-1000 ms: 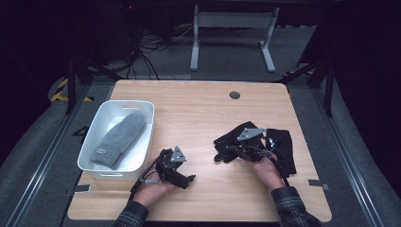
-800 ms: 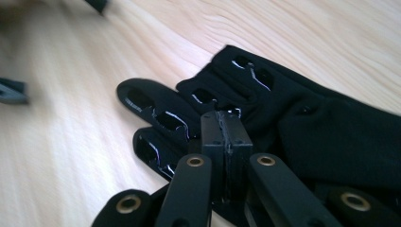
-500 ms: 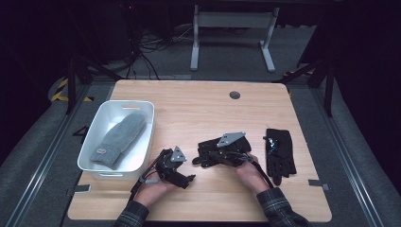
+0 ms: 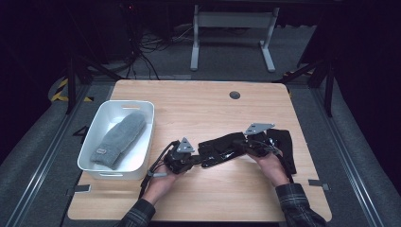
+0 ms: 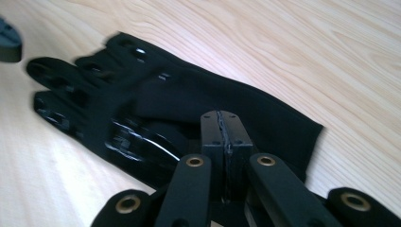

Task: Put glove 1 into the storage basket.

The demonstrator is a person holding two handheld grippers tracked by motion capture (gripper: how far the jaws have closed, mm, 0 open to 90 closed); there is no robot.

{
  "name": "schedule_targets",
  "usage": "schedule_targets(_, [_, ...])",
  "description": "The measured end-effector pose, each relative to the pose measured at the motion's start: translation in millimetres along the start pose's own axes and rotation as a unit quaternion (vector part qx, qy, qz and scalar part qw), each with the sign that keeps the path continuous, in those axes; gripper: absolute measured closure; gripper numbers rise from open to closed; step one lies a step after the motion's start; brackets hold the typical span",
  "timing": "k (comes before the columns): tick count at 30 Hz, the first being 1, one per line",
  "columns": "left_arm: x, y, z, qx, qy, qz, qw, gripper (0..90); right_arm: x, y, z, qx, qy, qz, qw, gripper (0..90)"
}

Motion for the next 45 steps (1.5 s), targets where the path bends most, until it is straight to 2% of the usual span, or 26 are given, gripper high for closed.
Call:
schedule_targets(4, [-8.8, -8.8, -14.8, 0.010, 0.009, -0.011, 0.9998, 89.4, -14.9, 10.2, 2.4, 0.010, 0.013, -0.010, 0.9998, 90.0])
schedule_targets(6, [-10.5, -9.9, -24.0, 0.018, 0.004, -0.012, 0.9998, 89.4, -19.1, 16.5, 1.4, 0.023, 0.014, -0.013, 0.9995, 90.0])
schedule_targets(9, [-9.9, -9.2, -32.1, 0.029, 0.008, -0.010, 0.9995, 89.6, -19.9, 23.6, -0.3, 0.037, 0.011, -0.013, 0.9992, 90.0])
schedule_targets(15, [-2.0, -10.8, -32.3, 0.028, 0.003, -0.001, 0.9996, 89.7, -13.4, 29.3, 1.5, 0.051, 0.008, -0.004, 0.9986, 90.0])
schedule_targets(23, [15.9, -11.2, -26.5, 0.030, -0.019, 0.014, 0.9993, 89.7, 8.3, 31.4, 7.1, 0.054, -0.018, 0.008, 0.9984, 90.0])
schedule_targets(25, [20.0, -14.3, -26.1, 0.038, -0.041, 0.004, 0.9984, 89.7, 15.7, 32.1, 9.0, 0.052, -0.030, 0.013, 0.9981, 90.0])
schedule_targets(27, [22.9, -17.6, -28.2, 0.037, -0.051, 0.004, 0.9980, 89.7, 22.0, 32.7, 10.2, 0.050, -0.039, 0.016, 0.9978, 90.0])
schedule_targets(33, [31.4, -21.3, -32.5, 0.023, -0.053, 0.020, 0.9982, 89.7, 43.4, 33.0, 13.7, 0.048, -0.068, 0.034, 0.9959, 90.0])
schedule_targets(36, [34.3, -22.8, -33.7, 0.017, -0.054, 0.027, 0.9980, 89.6, 55.8, 31.8, 13.6, 0.043, -0.096, 0.042, 0.9936, 90.0])
schedule_targets(37, [35.0, -23.8, -33.0, 0.022, -0.054, 0.028, 0.9979, 89.5, 59.5, 30.9, 13.3, 0.041, -0.104, 0.047, 0.9926, 90.0])
schedule_targets(39, [33.4, -27.9, -30.1, 0.013, -0.058, 0.027, 0.9978, 88.1, 66.9, 28.6, 12.9, 0.037, -0.119, 0.059, 0.9905, 90.0])
schedule_targets(41, [27.8, -31.7, -24.3, 0.007, -0.050, 0.024, 0.9984, 88.0, 68.6, 24.4, 15.2, 0.019, -0.119, 0.063, 0.9907, 90.0])
schedule_targets(43, [20.2, -32.7, -18.8, 0.007, -0.046, 0.014, 0.9988, 88.0, 60.9, 20.2, 19.8, 0.002, -0.098, 0.057, 0.9935, 90.0])
schedule_targets(45, [12.2, -31.1, -14.7, 0.010, -0.042, 0.009, 0.9990, 88.0, 48.1, 19.7, 23.9, -0.002, -0.070, 0.046, 0.9965, 90.0])
Point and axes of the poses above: each handheld gripper's, and its own axes: z roughly backward along the jaws, y roughly out of its underside, x roughly to its left, the point moved 5 cm from there along -z, roughly forward along the jaws, and after that the axes turned 8 degrees about z, right-handed, at the moved point
